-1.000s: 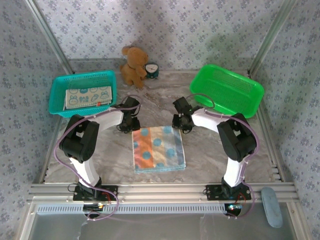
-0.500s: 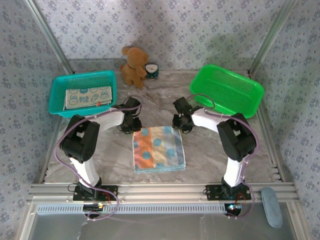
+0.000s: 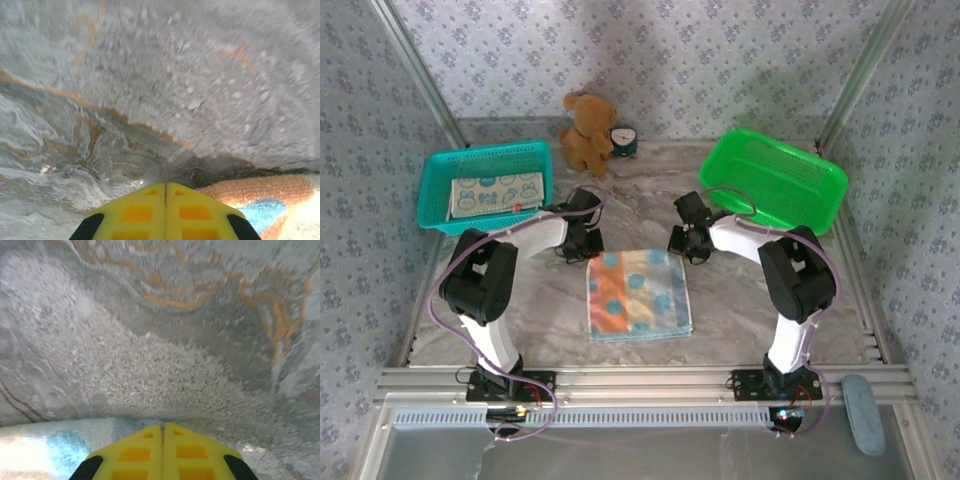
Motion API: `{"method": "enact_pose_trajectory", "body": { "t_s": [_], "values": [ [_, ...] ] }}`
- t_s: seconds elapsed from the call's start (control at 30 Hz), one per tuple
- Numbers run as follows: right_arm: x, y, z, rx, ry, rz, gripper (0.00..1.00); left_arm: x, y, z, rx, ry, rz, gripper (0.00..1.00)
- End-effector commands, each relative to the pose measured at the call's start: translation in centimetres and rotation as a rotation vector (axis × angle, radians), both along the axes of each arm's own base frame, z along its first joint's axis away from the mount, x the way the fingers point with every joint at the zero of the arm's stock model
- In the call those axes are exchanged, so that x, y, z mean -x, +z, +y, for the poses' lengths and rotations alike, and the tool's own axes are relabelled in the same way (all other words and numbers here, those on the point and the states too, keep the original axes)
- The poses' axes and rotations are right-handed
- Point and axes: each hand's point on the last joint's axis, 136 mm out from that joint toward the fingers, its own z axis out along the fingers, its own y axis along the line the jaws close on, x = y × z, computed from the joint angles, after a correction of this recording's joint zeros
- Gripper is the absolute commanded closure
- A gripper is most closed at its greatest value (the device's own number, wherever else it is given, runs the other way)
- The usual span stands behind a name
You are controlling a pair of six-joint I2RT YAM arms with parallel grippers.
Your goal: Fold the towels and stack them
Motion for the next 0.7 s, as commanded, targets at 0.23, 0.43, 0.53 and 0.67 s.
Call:
{"method": "enact_pose_trajectory", "body": {
  "t_s": [0.23, 0.43, 0.53, 0.67],
  "values": [
    [-5.6, 7.3, -0.2, -0.111, 0.066, -0.251, 1.0, -6.4, 5.7, 0.1, 0.024, -0.073, -0.172, 1.0],
    [-5.5, 8.1, 0.7, -0.163, 0.099, -0.309, 1.0, -7.0, 6.1, -0.2, 0.038, -0.096, -0.217, 1.0],
    [-4.8, 8.2, 0.7, -0.166, 0.093, -0.328, 1.0, -6.8, 6.2, 0.2, 0.034, -0.097, -0.234, 1.0],
    [-3.2, 9.1, 0.8, -0.178, 0.095, -0.373, 1.0, -5.8, 6.6, 0.7, 0.034, -0.102, -0.26, 1.0]
  ]
}}
